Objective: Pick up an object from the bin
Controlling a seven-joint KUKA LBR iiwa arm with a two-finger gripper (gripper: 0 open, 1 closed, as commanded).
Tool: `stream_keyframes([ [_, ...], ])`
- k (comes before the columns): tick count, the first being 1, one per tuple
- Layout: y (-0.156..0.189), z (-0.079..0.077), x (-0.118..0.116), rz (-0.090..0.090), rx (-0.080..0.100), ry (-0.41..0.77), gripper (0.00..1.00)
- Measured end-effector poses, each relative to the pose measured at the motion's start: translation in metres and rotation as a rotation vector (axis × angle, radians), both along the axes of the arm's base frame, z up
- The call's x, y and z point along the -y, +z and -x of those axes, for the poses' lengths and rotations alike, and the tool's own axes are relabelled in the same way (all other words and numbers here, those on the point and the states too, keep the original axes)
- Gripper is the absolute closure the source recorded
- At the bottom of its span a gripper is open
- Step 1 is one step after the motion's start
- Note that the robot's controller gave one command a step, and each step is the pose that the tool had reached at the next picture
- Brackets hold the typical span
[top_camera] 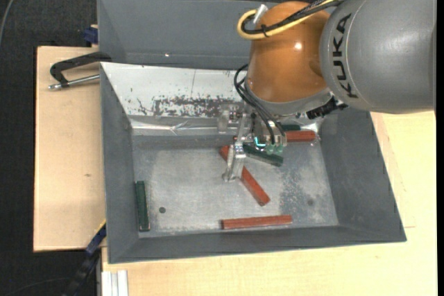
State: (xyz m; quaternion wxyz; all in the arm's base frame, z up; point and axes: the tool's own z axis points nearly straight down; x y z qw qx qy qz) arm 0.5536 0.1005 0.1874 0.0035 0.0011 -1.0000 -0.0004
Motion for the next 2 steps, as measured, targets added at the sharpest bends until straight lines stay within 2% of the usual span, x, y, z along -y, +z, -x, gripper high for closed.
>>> stream_keyframes([
  [1,-0.104,-0.024,0.058,0.002,0.001,0.018,0.00],
  [2,-0.117,0.008,0.120,0.002,0.006,0.014,0.00],
])
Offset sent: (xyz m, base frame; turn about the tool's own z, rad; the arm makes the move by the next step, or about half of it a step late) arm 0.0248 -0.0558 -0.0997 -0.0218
